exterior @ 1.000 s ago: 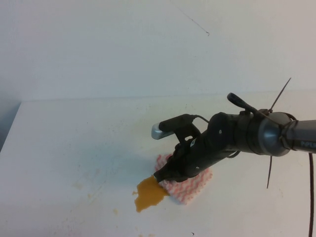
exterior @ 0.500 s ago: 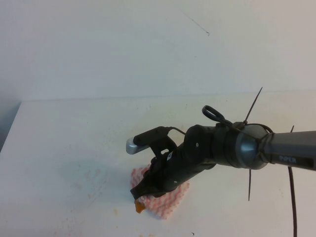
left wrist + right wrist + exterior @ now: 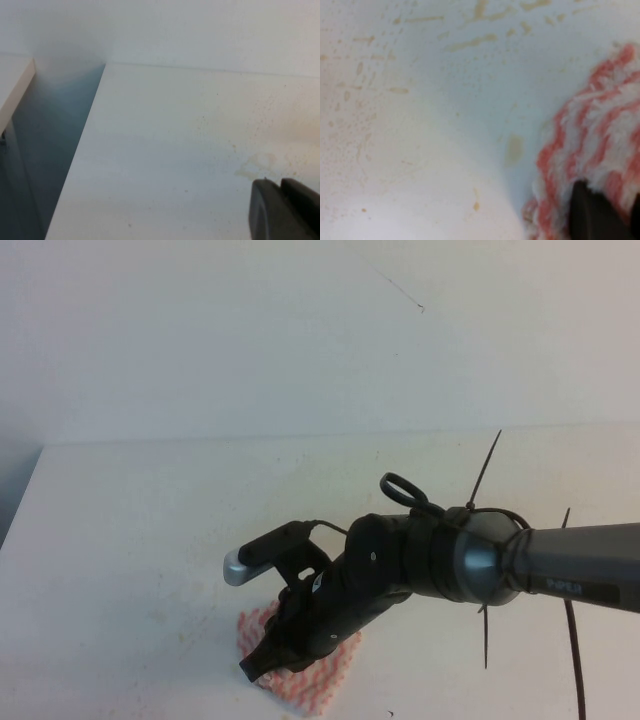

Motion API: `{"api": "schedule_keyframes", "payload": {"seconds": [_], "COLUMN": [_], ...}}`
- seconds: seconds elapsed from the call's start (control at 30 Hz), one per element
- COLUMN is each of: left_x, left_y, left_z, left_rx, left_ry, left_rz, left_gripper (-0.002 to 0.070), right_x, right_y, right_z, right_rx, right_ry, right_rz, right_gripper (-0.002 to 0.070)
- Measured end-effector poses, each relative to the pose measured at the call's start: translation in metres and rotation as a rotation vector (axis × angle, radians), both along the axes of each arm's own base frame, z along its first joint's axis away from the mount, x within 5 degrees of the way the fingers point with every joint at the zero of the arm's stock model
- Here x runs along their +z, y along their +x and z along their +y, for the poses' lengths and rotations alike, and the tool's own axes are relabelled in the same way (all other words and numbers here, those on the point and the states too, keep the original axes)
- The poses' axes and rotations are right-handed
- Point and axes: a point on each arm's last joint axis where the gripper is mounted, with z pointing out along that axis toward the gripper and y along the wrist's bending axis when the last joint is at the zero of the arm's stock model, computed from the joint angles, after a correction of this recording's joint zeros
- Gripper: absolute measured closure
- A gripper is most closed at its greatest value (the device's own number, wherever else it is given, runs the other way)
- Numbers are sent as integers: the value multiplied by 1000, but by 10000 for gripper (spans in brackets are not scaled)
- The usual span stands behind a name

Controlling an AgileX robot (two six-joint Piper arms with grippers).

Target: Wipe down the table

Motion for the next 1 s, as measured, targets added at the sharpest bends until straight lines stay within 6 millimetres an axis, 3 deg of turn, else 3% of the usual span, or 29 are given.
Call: {"api": "schedule_keyframes", "payload": {"seconds": [0.37,0.53,0.73,1.0], "left_x": [0,0,0,0], "left_y": [0,0,0,0], "left_z": [0,0,0,0], "left_rx": [0,0,0,0], "left_ry": [0,0,0,0], "left_rz": [0,0,0,0], "left_gripper": [675,675,675,675], "right_x": [5,15,35,59], "right_y": [-4,-1,9,14], "right_z": [3,-7,-61,-158], "right_rx": [14,2,-104,-328], "right_ry": [7,7,-8,-24], "right_rz": [-10,-17,-97,-189], "right_gripper": [645,645,646,646]}}
